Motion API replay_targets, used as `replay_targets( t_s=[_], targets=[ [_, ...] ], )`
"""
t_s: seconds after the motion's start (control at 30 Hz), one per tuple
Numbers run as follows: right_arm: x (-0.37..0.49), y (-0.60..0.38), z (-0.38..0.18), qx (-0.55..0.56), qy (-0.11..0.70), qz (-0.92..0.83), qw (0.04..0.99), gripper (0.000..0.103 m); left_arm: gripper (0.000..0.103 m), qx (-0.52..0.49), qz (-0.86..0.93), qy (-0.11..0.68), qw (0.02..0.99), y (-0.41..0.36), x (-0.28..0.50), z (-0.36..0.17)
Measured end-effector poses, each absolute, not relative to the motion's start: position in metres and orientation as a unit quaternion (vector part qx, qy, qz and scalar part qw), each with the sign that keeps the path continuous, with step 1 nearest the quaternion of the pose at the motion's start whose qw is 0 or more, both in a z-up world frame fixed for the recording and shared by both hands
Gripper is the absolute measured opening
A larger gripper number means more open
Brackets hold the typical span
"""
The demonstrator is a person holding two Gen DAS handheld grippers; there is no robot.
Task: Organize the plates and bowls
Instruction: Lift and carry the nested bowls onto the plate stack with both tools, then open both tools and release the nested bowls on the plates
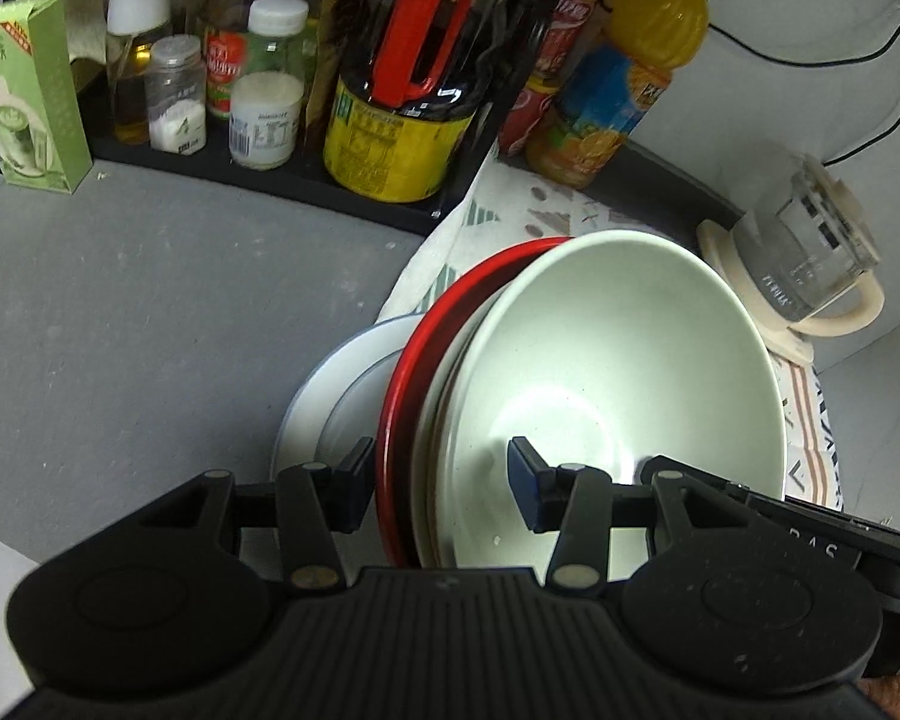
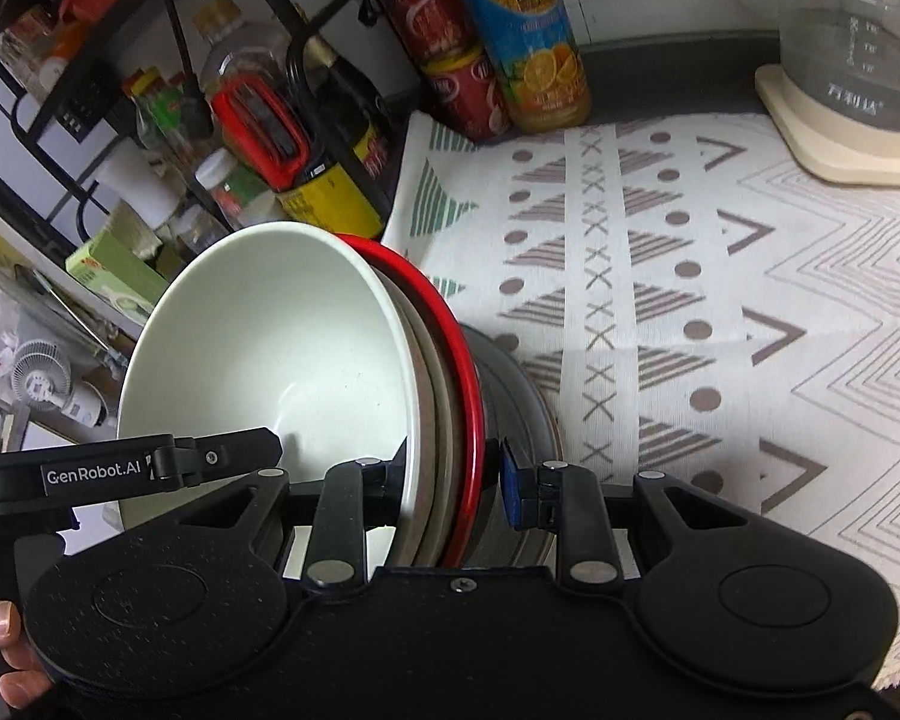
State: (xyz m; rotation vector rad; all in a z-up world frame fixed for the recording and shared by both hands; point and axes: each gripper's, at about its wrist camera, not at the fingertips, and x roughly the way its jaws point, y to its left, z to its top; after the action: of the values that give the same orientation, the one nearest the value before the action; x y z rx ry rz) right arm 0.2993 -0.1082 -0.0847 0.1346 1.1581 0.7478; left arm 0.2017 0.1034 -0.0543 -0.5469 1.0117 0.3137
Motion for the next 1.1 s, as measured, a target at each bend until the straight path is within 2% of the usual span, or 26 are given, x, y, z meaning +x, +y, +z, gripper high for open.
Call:
replay_targets(
  t_s=[0.67, 0.83, 0.87, 0.97, 1.0, 1.03, 1.1],
  targets=[
    [0.295, -0.097, -0.101, 0.065, 0.565, 0.288, 0.771, 0.027, 0.046, -0.264, 0.096, 0.512, 0.812, 0.121, 0.210, -0.083],
    [0.291, -0.098, -0.098, 0.081, 0.549, 0.272, 0.786, 0.030, 0.050, -0.255, 0.074, 0.518, 0.813, 0.123, 0.215, -0.083],
    [0.290, -0.098, -0.097, 0.085, 0.544, 0.269, 0.790, 0.034, 0.050, -0.250, 0.069, 0.521, 0.813, 0.123, 0.216, -0.083],
    [0.286, -0.099, -0.092, 0.095, 0.531, 0.257, 0.802, 0.053, 0.057, -0.240, 0.053, 0.524, 0.815, 0.126, 0.220, -0.081],
    [0.284, -0.100, -0.091, 0.095, 0.527, 0.248, 0.807, 0.057, 0.064, -0.232, 0.051, 0.524, 0.818, 0.126, 0.222, -0.078],
    [0.283, -0.100, -0.090, 0.097, 0.524, 0.242, 0.811, 0.057, 0.073, -0.219, 0.049, 0.523, 0.822, 0.126, 0.223, -0.075],
    [0.280, -0.103, -0.087, 0.106, 0.519, 0.238, 0.814, 0.060, 0.084, -0.203, 0.038, 0.516, 0.831, 0.125, 0.225, -0.069]
  ],
)
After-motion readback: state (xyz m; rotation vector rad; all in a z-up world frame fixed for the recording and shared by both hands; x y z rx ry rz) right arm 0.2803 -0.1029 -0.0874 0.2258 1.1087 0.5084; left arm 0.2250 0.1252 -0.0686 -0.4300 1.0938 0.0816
